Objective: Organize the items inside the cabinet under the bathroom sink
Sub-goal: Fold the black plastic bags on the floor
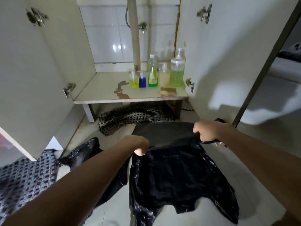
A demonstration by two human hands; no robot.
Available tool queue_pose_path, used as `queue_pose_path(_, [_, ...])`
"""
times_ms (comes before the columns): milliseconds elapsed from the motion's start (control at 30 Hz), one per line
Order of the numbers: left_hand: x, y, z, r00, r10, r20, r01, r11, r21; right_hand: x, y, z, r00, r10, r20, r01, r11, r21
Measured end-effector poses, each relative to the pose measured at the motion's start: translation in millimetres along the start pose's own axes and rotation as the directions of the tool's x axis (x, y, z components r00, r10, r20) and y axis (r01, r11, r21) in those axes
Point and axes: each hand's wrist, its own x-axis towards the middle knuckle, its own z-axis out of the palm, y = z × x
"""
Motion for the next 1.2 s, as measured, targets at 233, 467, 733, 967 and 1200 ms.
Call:
queue_pose_path(233, [30.1,52.4,96.6,0.994,0.09,0.07,-0.073,0.974,-0.213,18.0,-7.5,117.1,0.987,0.141,0.072,-0.121,0.966,-0.23])
queue_pose_path(467, [37.8,92.4,162.5,0.997,0.063,0.033,-0.05,0.949,-0.311,13.8,-21.9,198.3,0.948,0.293,0.123,-0.271,0.947,-0.173])
queue_pose_path(733, [41.3,96.6,171.8,0.99,0.118,0.084,-0.076,0.917,-0.393,10.3,-25.9,209.8,0.889,0.339,0.308,-0.291,0.937,-0.192])
queue_pose_path(967, [27.9,11.9,72.8,0.998,0.052,-0.021,-0.057,0.932,-0.358,64.1,-92.4,106.2,0.978,0.104,0.181,-0.147,0.96,0.24])
queue_pose_path(1200, [-57.4,-115.9,5.1,0.944,-0.253,-0.212,0.179,0.932,-0.316,86.6,-211.7,-0.8,0.961,-0.18,-0.21,0.261,0.838,0.48])
